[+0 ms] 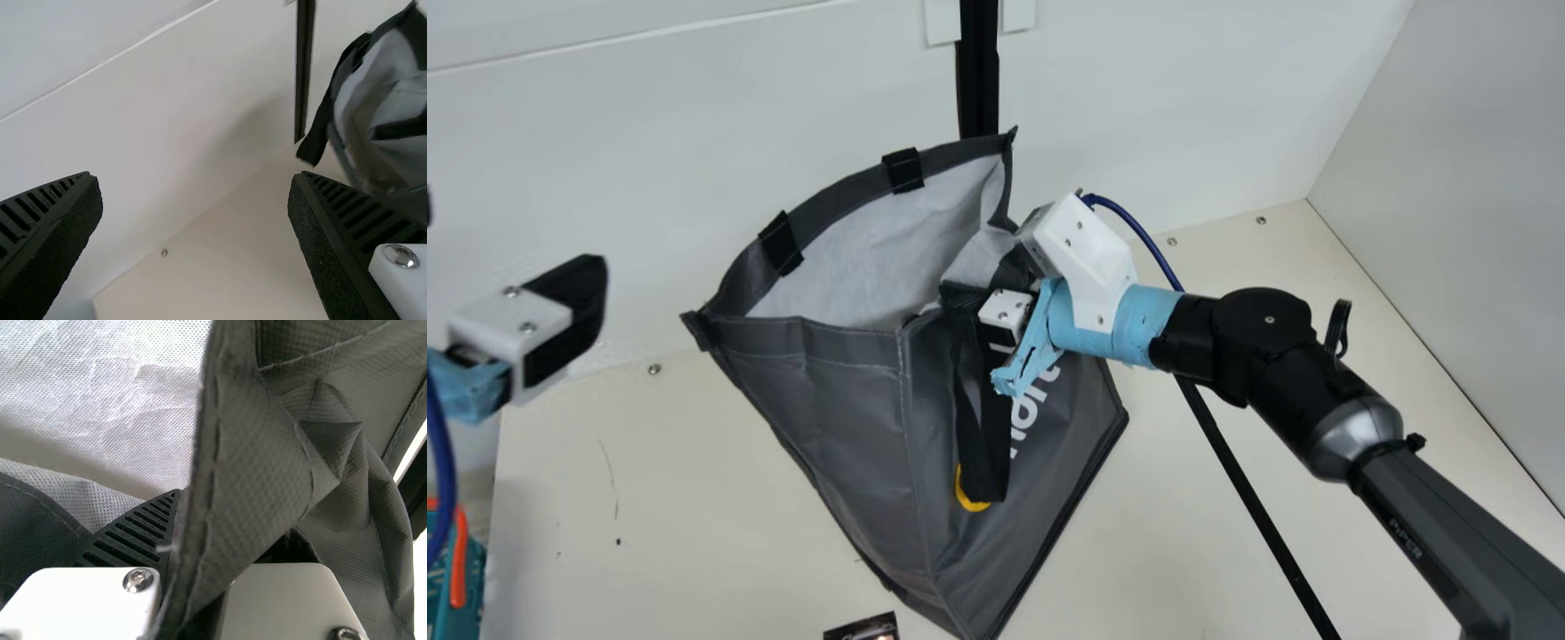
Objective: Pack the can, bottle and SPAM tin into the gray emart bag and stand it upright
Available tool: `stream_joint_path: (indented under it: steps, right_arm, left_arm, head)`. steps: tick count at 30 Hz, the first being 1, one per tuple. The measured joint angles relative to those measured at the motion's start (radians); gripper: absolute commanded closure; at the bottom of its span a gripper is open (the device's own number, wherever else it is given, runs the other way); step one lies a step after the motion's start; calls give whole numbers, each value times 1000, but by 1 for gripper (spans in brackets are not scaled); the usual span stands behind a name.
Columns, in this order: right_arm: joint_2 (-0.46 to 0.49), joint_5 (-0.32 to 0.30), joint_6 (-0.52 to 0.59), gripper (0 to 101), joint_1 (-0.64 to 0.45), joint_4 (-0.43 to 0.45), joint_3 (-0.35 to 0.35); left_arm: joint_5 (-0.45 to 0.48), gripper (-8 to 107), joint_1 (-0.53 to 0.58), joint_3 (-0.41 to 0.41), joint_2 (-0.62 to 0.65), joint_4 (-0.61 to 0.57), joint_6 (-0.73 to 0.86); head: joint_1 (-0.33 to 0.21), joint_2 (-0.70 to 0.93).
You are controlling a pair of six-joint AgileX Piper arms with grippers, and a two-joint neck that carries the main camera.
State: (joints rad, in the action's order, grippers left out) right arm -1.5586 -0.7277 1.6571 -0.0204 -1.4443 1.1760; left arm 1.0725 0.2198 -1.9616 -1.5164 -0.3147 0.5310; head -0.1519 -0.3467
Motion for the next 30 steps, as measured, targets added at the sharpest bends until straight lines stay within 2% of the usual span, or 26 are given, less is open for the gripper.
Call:
stream_joint_path:
  steps: [15, 19, 30]
  right_arm:
    - [0, 0, 0, 101, 0, 0, 0]
    - [0, 0, 0, 101, 0, 0, 0]
    - [0, 0, 0, 101, 0, 0, 0]
  left_arm:
    - [146, 9, -123, 179, 167, 253, -157]
    - [148, 9, -163, 264, 229, 264, -171]
    - [147, 9, -299, 459, 385, 196, -156]
  head:
    - [0, -2]
    - [0, -2]
    - [0, -2]
